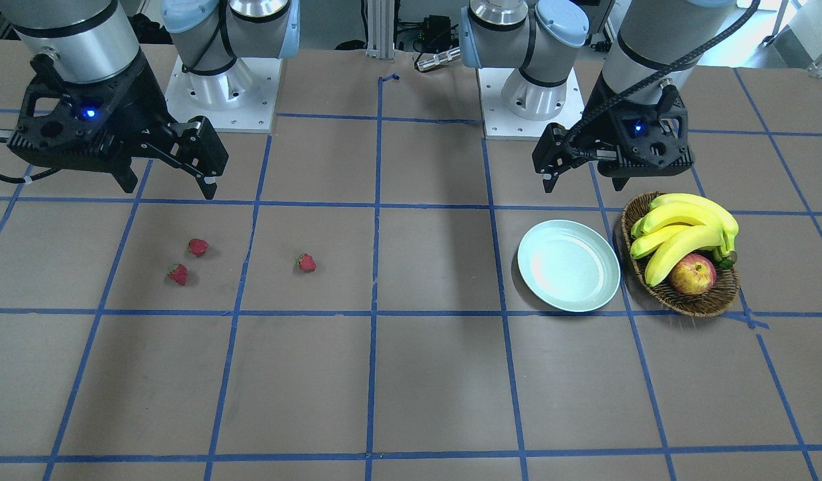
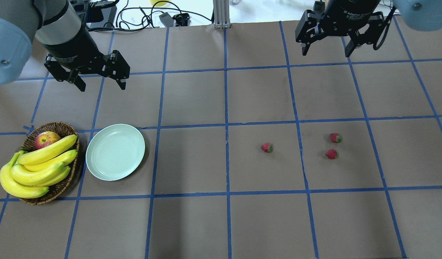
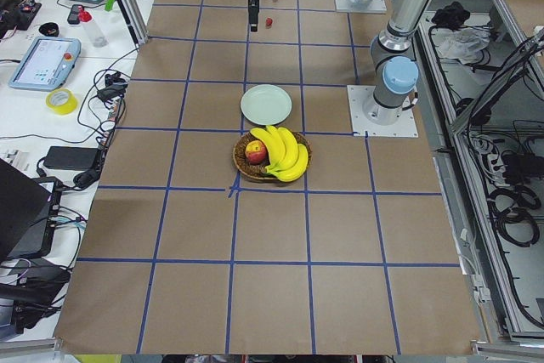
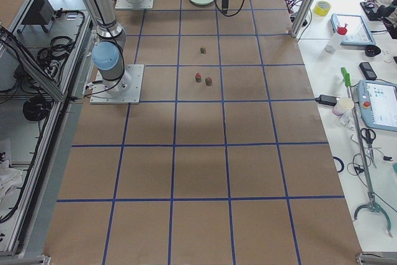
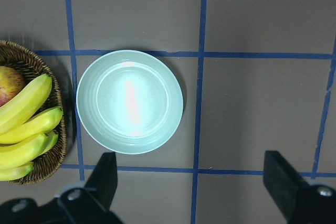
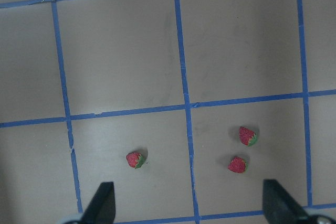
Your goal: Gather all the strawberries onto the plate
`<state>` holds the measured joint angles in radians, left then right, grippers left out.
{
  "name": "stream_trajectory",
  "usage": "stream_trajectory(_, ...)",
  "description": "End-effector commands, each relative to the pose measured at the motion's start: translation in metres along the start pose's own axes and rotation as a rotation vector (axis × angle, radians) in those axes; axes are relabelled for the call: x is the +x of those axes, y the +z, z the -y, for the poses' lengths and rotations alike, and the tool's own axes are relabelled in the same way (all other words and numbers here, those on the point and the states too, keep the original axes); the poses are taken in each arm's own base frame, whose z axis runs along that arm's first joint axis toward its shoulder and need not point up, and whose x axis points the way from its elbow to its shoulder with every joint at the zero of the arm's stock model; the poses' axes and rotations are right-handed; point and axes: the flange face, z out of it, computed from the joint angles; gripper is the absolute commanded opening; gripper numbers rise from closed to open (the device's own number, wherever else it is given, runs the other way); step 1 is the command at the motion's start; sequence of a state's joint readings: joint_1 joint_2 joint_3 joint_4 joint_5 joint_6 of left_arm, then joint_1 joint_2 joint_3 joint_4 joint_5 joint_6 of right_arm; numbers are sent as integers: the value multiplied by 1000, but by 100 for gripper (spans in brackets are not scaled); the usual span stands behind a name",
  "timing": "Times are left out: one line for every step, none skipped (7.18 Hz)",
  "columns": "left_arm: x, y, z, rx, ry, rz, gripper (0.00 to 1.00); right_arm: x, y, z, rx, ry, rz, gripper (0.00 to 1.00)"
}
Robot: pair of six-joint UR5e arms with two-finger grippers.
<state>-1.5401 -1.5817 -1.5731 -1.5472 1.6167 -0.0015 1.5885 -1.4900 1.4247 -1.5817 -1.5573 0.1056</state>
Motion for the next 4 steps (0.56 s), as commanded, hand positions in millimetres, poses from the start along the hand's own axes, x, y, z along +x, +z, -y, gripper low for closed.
stream_trajectory(-1, 0, 0, 0, -2, 0, 100, 2, 2, 0, -5, 0, -4, 100)
stream_trajectory(-1, 1, 0, 3, -2, 0, 100, 0, 1, -1, -6, 0, 3, 100)
stream_trajectory(0, 1, 0, 3, 0, 2, 100, 0, 2, 0, -8, 0, 4, 100)
stream_trajectory(-1, 1, -1, 0, -2, 0, 100, 0, 2, 0, -8, 3, 6, 100)
